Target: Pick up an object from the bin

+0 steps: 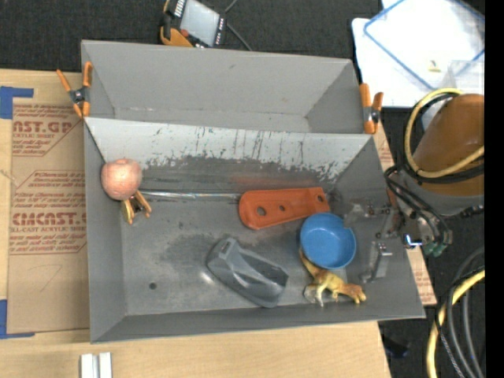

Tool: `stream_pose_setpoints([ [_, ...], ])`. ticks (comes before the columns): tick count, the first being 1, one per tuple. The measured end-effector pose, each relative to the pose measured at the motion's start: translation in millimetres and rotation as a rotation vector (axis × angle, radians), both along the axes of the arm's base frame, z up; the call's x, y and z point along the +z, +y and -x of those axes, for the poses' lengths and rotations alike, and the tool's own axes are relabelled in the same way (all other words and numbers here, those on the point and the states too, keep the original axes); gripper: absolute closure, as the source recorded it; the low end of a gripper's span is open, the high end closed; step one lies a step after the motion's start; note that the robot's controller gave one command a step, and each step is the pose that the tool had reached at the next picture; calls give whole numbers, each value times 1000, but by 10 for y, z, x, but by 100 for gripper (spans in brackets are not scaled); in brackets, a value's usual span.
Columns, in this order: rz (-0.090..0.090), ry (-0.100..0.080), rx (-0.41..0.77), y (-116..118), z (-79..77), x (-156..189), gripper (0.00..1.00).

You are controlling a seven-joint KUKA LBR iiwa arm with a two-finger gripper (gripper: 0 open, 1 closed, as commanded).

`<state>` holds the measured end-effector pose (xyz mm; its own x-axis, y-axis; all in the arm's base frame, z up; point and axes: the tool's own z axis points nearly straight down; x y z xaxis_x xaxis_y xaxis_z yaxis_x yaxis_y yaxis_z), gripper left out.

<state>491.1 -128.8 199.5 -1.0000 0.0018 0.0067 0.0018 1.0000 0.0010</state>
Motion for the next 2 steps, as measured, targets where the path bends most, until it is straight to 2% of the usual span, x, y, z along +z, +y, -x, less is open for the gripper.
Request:
stream_pose_setpoints([
  [1,1,-8,2,7,-19,41,0],
  [2,1,-9,-238,-23,-387,-1039,0],
])
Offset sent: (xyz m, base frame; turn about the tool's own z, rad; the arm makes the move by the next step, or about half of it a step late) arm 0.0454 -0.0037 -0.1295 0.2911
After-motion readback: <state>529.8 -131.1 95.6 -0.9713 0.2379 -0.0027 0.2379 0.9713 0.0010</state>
